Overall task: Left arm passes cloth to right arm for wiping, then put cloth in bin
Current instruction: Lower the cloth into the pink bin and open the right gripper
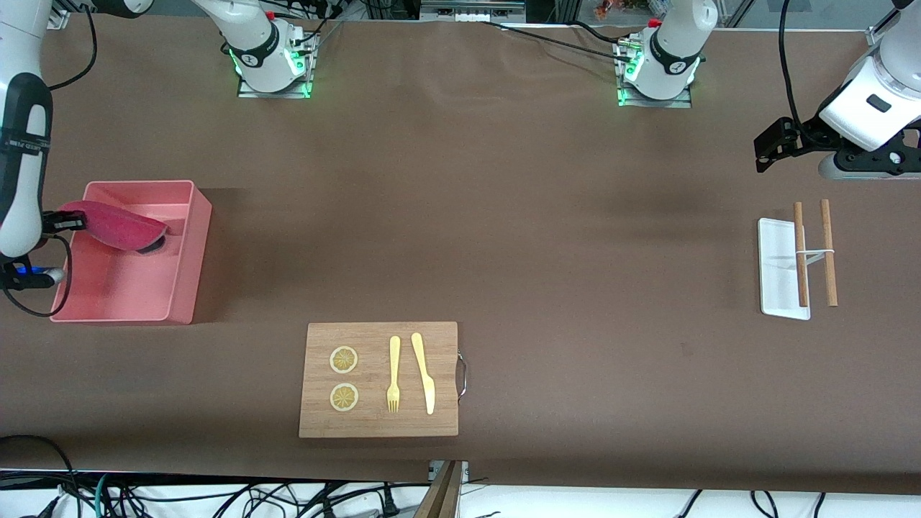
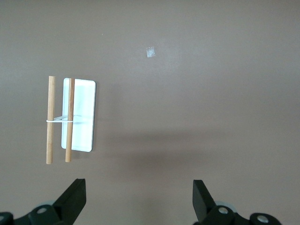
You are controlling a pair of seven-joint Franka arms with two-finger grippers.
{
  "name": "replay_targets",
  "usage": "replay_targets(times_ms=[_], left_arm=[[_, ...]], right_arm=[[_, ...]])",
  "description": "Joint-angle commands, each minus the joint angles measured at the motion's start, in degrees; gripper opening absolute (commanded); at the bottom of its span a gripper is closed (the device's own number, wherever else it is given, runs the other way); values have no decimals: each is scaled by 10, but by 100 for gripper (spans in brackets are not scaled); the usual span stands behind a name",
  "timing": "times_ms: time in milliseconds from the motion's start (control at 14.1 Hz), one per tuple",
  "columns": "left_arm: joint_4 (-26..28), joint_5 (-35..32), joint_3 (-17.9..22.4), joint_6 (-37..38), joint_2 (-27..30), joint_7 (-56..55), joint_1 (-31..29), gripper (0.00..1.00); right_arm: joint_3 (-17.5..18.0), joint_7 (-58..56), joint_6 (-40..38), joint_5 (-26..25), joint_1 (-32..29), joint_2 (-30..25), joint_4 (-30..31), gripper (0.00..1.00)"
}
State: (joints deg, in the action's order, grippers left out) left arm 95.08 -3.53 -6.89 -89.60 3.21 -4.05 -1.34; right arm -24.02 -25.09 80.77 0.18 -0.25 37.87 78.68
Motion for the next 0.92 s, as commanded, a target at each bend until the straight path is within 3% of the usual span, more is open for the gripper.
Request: replay_targets(times_ms=[0,567,638,709,780,850], left_arm=[[-2,6,1,7,1,12,-2,100],[-2,6,1,7,1,12,-2,100],[-2,6,1,7,1,12,-2,100],[-2,6,1,7,1,12,-2,100],[-2,6,1,7,1,12,-2,100],[-2,6,1,7,1,12,-2,100]], right_arm=[[1,-8,54,17,-1,4,50,0],[4,-8,206,40,-4,20,159,0],[4,-8,219,50,-4,25,164,12],[4,-8,220,54,-4,26,162,61],[4,-8,220,55,-4,26,160,100],[5,-7,218,54,-3,24,155,100]])
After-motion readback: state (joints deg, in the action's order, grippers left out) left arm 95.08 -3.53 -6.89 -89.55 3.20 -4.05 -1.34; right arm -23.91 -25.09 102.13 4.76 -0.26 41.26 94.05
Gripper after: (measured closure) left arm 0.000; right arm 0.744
